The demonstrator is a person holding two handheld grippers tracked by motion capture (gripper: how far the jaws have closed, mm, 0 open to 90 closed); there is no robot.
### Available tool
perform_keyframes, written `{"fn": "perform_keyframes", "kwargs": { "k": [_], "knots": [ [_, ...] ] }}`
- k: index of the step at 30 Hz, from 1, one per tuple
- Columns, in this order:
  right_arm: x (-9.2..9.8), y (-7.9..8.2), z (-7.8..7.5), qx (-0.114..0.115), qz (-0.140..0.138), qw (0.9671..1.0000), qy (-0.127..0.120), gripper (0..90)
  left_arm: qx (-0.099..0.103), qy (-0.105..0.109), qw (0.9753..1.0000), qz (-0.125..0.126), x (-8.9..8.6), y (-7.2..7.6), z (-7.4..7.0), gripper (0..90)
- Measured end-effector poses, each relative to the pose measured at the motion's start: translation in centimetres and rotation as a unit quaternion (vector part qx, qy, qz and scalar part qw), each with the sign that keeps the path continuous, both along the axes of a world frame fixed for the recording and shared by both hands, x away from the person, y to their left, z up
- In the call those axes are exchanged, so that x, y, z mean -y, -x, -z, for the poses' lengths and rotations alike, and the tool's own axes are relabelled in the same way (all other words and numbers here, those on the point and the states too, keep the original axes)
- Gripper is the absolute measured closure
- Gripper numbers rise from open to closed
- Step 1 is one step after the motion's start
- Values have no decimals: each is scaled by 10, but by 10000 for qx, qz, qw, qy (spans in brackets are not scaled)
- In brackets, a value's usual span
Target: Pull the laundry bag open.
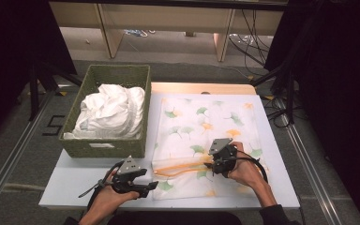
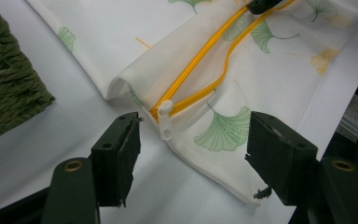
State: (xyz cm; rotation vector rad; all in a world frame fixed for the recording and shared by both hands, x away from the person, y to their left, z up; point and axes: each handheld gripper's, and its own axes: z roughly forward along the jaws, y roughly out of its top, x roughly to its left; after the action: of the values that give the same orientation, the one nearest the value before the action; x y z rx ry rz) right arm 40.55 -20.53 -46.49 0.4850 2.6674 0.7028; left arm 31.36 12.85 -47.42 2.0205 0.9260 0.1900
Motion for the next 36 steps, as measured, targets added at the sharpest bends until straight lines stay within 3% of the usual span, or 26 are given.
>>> {"fn": "perform_keyframes", "kwargs": {
  "k": [1,3,5,7,8,10,12,14,16,18,19,21,22,24,25,26,27,29,31,34,35,36],
  "knots": [
    [-2,0,2,-24,-28,10000,2,427,-19,-123,9998,124,-2,-1,-1,344],
    [-4,0,6,-104,-7,9999,30,414,5,-28,10000,25,0,-1,1,344],
    [-4,-4,6,-26,7,10000,-39,397,-11,11,10000,-13,0,0,1,343],
    [-7,-3,7,-164,123,9996,-198,379,-50,-153,9998,141,-2,-2,0,343],
    [-10,-4,9,-37,-41,9997,-233,366,-45,-133,9998,133,-1,-2,0,343],
    [-14,-2,9,-160,30,9995,-278,364,20,-178,9998,61,-1,-1,0,343],
    [-19,-2,10,-129,-60,9995,-276,361,-14,-59,10000,37,1,0,1,343],
    [-24,-2,10,-173,-107,9994,-292,361,-69,-156,9997,145,-1,-2,0,343],
    [-27,-3,9,-144,-199,9994,-238,449,20,-141,9999,28,0,-1,0,343],
    [-28,-3,8,-200,-264,9992,-243,596,78,-225,9996,133,-2,-2,0,343],
    [-27,-2,7,-205,-312,9990,-227,663,52,-39,9999,77,0,-1,1,343],
    [-24,-3,4,-161,-274,9994,-141,731,-20,14,10000,16,0,0,1,342],
    [-21,-3,3,-155,-300,9993,-179,788,17,-141,9998,106,-2,-1,0,342],
    [-18,-4,0,-143,-343,9992,-140,861,87,-156,9998,120,-2,-2,0,343],
    [-17,-3,0,-182,-263,9992,-220,875,52,-39,9999,78,1,0,0,343],
    [-17,-4,0,-133,-375,9990,-222,882,-44,-87,9998,150,1,0,-1,358],
    [-16,-3,-1,-208,-293,9990,-272,888,-60,-3,9998,183,3,2,0,378],
    [-15,-5,-1,-144,-443,9985,-282,900,-117,-112,9990,417,6,5,-2,382],
    [-15,-2,-2,-232,-346,9986,-310,900,-86,-51,9991,415,12,8,0,381],
    [-14,-4,-4,-100,-450,9983,-350,900,-128,16,9966,811,24,14,3,416],
    [-14,-3,-5,-168,-363,9985,-373,900,-109,-88,9959,890,26,15,3,422],
    [-14,-3,-5,-114,-463,9982,-365,900,-127,-75,9942,1069,29,16,4,429]
  ]
}}
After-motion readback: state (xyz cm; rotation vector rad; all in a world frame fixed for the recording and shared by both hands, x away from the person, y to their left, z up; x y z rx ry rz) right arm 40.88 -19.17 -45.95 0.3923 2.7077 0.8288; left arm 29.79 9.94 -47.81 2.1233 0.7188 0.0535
